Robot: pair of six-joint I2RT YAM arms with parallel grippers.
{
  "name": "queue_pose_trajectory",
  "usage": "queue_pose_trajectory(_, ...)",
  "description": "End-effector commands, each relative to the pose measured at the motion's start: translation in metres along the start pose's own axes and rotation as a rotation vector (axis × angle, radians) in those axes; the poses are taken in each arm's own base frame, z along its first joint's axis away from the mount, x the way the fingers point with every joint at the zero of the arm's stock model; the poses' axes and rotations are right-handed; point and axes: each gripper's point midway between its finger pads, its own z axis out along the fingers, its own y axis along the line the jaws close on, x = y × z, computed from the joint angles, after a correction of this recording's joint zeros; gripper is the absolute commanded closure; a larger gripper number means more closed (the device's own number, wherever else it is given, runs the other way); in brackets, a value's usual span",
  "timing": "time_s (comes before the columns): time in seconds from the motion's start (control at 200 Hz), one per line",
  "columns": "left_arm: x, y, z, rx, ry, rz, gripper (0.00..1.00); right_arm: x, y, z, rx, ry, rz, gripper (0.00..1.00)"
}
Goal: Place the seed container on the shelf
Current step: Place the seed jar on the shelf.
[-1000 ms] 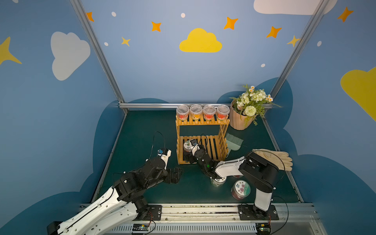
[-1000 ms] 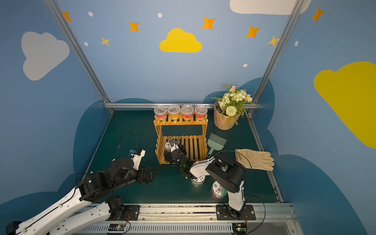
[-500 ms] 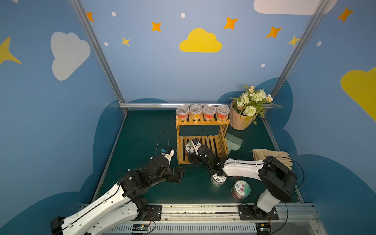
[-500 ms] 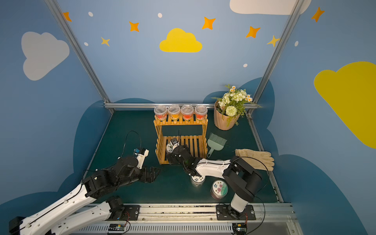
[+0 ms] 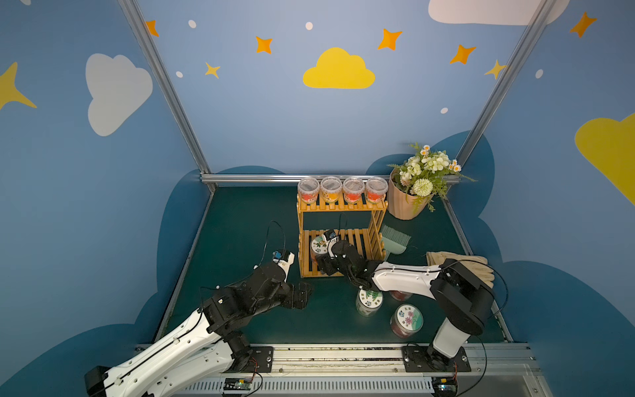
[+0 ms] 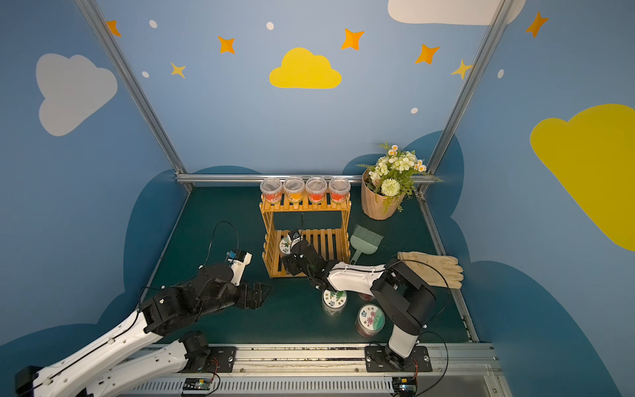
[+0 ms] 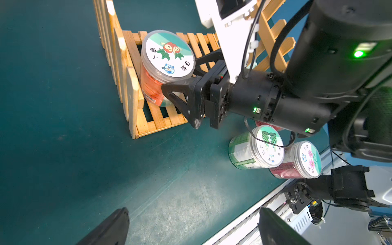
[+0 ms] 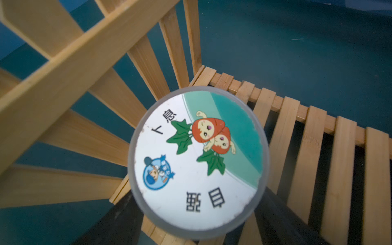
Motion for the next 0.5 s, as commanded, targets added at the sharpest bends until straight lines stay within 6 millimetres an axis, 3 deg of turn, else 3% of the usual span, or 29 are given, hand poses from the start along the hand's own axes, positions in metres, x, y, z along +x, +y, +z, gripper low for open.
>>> queue_pose_trajectory(0.0, -0.006, 0.002, -0.006, -0.010, -0.025, 0.014, 0.00, -0.025, -0.005, 0.004, 0.024, -0.066, 0.038, 0.20)
queue_pose_trajectory(0.496, -0.014, 0.002, -0.009, -0.012, -0.059, 0.006, 0.00, -0.031, -0.007, 0.030, 0.027, -0.137, 0.069, 0.23)
